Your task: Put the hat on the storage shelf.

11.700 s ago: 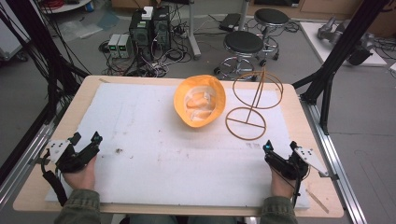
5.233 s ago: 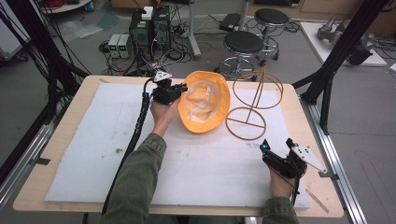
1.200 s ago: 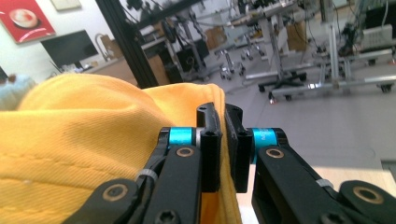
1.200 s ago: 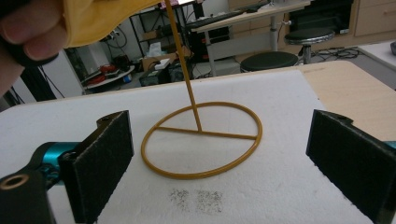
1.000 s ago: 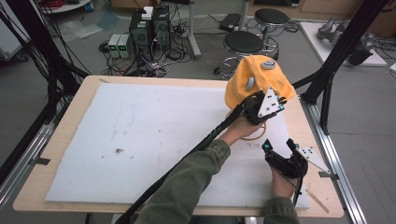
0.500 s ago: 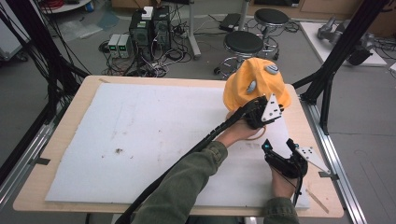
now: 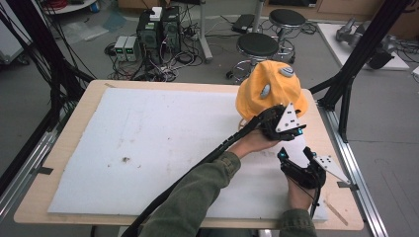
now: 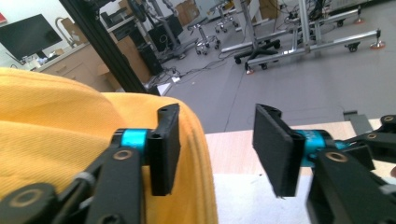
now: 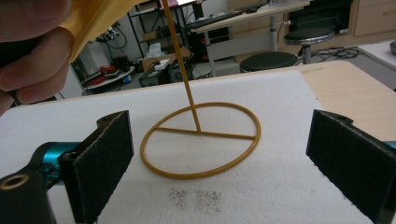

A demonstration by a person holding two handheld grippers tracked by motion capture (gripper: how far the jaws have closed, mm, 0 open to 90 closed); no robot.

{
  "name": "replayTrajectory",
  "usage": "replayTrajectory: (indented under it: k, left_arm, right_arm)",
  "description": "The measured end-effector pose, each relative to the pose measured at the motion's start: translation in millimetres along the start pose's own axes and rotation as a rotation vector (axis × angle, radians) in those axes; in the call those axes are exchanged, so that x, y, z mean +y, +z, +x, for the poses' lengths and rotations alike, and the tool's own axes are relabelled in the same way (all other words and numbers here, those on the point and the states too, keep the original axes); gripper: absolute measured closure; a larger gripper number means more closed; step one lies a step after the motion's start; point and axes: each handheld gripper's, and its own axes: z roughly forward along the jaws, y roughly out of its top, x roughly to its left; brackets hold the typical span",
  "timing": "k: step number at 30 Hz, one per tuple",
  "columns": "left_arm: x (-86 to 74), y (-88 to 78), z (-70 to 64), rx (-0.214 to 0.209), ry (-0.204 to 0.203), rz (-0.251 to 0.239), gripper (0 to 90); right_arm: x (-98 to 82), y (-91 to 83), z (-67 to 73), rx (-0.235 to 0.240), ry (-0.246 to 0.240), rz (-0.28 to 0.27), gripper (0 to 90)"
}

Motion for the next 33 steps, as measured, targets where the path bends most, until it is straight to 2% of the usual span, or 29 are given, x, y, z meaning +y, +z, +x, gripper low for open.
replayTrajectory:
  k: [6, 7, 8, 9, 11, 15, 18, 24, 27, 29, 31, 32, 33]
  left_arm:
    - [6.9, -6.9, 1.4, 0.007, -0.028, -0.034, 41.2]
    - [11.5, -11.2, 3.4, 0.014, -0.043, -0.059, 39.8]
    - [11.5, -11.2, 3.4, 0.014, -0.043, -0.059, 38.7]
    - [16.1, -15.7, 5.6, 0.024, -0.064, -0.091, 37.6]
    - [20.4, -20.7, 8.1, 0.029, -0.071, -0.109, 36.2]
    - [25.8, -28.2, 10.0, 0.040, -0.071, -0.125, 34.8]
    - [32.5, -40.0, 11.8, 0.052, -0.054, -0.138, 34.3]
    - [38.8, -57.9, 16.9, 0.070, -0.065, -0.167, 33.7]
    - [43.2, -74.3, 20.3, 0.102, -0.051, -0.181, 33.4]
    - [44.2, -79.0, 21.6, 0.113, -0.045, -0.183, 33.4]
    - [45.8, -93.7, 27.4, 0.139, -0.059, -0.202, 33.4]
    - [45.8, -93.7, 27.4, 0.139, -0.059, -0.202, 33.4]
    - [45.6, -99.8, 30.3, 0.156, -0.067, -0.210, 33.4]
  right_arm:
    - [0.2, -0.8, -0.2, -0.002, 0.002, -0.002, 6.1]
    - [0.1, -0.8, -0.1, -0.002, 0.004, -0.001, 6.1]
    - [0.1, -0.8, -0.1, -0.002, 0.004, -0.001, 6.1]
    - [0.1, -1.0, 0.1, -0.003, 0.003, 0.003, 6.1]
    - [0.0, -0.6, 0.0, -0.002, 0.002, 0.001, 6.1]
    - [-0.1, -0.6, 0.0, -0.002, 0.000, 0.002, 6.1]
    - [-0.2, -0.9, 0.4, -0.002, 0.001, 0.002, 6.1]
    - [-0.6, -0.3, 1.0, -0.005, 0.011, 0.007, 6.1]
    - [-0.7, 0.2, 0.7, -0.006, 0.015, 0.007, 6.1]
    - [-0.6, -0.2, 0.8, -0.006, 0.017, 0.005, 6.1]
    - [-0.6, -0.5, 1.3, -0.004, 0.017, 0.005, 6.1]
    - [-0.6, -0.5, 1.3, -0.004, 0.017, 0.005, 6.1]
    - [-0.7, -0.1, 1.0, -0.003, 0.018, 0.002, 6.2]
